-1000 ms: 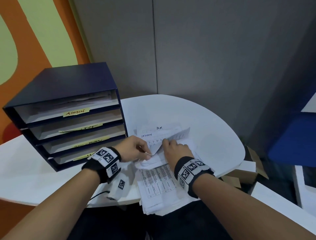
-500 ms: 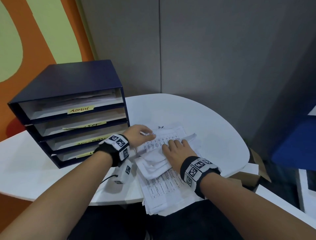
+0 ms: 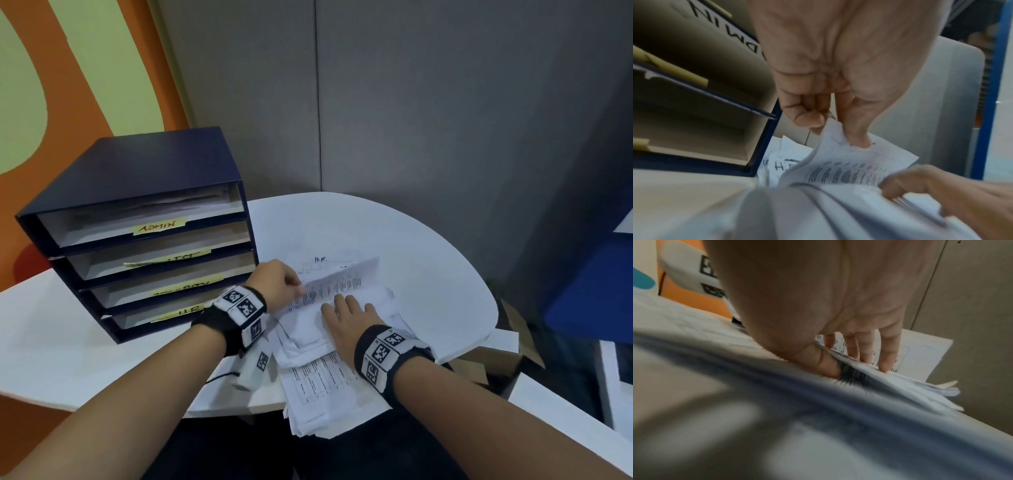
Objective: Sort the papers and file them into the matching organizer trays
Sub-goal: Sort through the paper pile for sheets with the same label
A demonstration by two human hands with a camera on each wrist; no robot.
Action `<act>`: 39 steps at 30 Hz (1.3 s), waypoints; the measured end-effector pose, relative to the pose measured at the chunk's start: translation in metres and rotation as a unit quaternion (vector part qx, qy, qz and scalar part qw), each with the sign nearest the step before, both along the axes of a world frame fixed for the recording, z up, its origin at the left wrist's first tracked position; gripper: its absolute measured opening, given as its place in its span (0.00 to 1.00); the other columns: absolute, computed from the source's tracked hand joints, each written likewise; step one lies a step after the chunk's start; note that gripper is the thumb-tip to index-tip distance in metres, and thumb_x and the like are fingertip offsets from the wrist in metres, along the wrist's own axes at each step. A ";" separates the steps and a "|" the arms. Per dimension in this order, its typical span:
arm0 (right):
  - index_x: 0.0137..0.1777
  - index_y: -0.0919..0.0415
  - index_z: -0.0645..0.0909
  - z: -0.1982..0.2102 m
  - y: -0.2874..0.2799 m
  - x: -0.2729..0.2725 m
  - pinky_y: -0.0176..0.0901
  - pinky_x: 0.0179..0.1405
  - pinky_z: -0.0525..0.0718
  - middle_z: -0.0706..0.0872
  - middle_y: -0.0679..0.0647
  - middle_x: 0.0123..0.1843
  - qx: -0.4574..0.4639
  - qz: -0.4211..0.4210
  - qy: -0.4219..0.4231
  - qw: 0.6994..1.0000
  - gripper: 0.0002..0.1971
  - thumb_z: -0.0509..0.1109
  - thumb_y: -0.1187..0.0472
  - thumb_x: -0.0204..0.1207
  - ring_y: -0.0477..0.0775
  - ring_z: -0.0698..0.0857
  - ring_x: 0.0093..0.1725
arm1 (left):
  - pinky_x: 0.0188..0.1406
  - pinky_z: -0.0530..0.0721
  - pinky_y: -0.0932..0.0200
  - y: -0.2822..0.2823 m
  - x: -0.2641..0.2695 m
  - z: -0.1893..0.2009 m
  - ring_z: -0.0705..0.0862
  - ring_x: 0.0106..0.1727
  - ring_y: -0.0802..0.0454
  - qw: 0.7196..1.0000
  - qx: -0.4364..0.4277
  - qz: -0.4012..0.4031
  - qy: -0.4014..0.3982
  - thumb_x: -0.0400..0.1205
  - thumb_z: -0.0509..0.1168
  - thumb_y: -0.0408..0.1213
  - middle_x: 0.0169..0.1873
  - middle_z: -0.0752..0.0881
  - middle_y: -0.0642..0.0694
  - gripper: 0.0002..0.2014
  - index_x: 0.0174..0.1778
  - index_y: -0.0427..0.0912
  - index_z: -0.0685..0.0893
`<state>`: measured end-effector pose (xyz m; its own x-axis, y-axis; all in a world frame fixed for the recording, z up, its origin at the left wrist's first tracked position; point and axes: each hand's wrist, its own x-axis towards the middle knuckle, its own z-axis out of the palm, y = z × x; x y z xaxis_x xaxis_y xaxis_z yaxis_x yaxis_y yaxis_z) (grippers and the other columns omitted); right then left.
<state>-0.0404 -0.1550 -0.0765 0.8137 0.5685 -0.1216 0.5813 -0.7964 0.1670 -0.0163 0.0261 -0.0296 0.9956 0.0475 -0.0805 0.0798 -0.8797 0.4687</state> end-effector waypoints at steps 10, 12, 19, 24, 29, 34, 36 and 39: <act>0.71 0.60 0.68 0.012 -0.013 0.005 0.48 0.52 0.78 0.71 0.56 0.69 0.141 0.041 0.020 0.989 0.28 0.66 0.67 0.69 0.59 0.75 0.67 | 0.35 0.85 0.67 -0.006 -0.039 -0.031 0.83 0.33 0.62 0.994 -0.044 -0.064 0.072 0.76 0.74 0.34 0.33 0.88 0.54 0.05 0.35 0.47 0.89; 0.68 0.60 0.68 0.018 -0.015 0.006 0.45 0.41 0.74 0.74 0.56 0.61 0.161 0.036 0.012 0.986 0.25 0.65 0.70 0.69 0.60 0.79 0.57 | 0.33 0.85 0.67 -0.008 -0.038 -0.036 0.83 0.32 0.61 0.993 -0.076 -0.063 0.070 0.76 0.75 0.37 0.32 0.88 0.53 0.04 0.36 0.44 0.90; 0.78 0.60 0.62 0.022 0.002 0.009 0.52 0.59 0.72 0.70 0.60 0.66 0.028 0.041 -0.041 0.998 0.36 0.69 0.62 0.69 0.61 0.72 0.63 | 0.35 0.80 0.67 -0.011 -0.033 -0.042 0.82 0.32 0.62 0.980 -0.085 -0.143 0.107 0.77 0.74 0.47 0.32 0.88 0.52 0.10 0.36 0.45 0.89; 0.71 0.64 0.69 0.016 0.005 0.006 0.54 0.76 0.63 0.59 0.63 0.80 0.041 0.054 -0.005 0.998 0.31 0.68 0.64 0.66 0.63 0.56 0.81 | 0.37 0.85 0.57 -0.005 -0.020 -0.023 0.82 0.31 0.57 0.969 -0.200 -0.107 0.096 0.68 0.78 0.50 0.30 0.87 0.52 0.13 0.35 0.44 0.89; 0.75 0.64 0.60 0.012 0.001 0.007 0.49 0.73 0.69 0.66 0.59 0.77 0.072 0.045 0.040 0.996 0.38 0.71 0.64 0.64 0.57 0.66 0.75 | 0.64 0.79 0.57 0.002 0.009 -0.024 0.79 0.66 0.51 0.998 -0.028 -0.049 -0.012 0.74 0.76 0.43 0.66 0.79 0.49 0.27 0.69 0.49 0.78; 0.75 0.63 0.61 0.014 0.002 0.006 0.50 0.67 0.75 0.70 0.56 0.73 0.070 0.042 0.050 0.995 0.38 0.72 0.62 0.64 0.56 0.72 0.70 | 0.66 0.79 0.48 -0.001 0.027 -0.031 0.77 0.70 0.41 0.988 0.129 -0.023 0.080 0.78 0.72 0.47 0.71 0.76 0.40 0.45 0.84 0.41 0.52; 0.76 0.63 0.60 0.015 0.002 0.005 0.50 0.67 0.76 0.69 0.57 0.74 0.062 0.040 0.054 0.996 0.39 0.72 0.62 0.65 0.56 0.71 0.71 | 0.62 0.82 0.46 -0.005 0.028 -0.032 0.78 0.66 0.40 0.983 0.171 -0.021 0.056 0.76 0.74 0.49 0.67 0.78 0.40 0.44 0.82 0.42 0.57; 0.77 0.64 0.57 0.016 0.004 0.004 0.50 0.70 0.74 0.63 0.59 0.79 0.050 0.035 0.062 0.996 0.41 0.72 0.64 0.66 0.57 0.66 0.77 | 0.58 0.84 0.46 -0.004 0.026 -0.029 0.80 0.63 0.42 0.979 0.200 -0.005 -0.033 0.77 0.72 0.39 0.66 0.76 0.42 0.32 0.76 0.44 0.68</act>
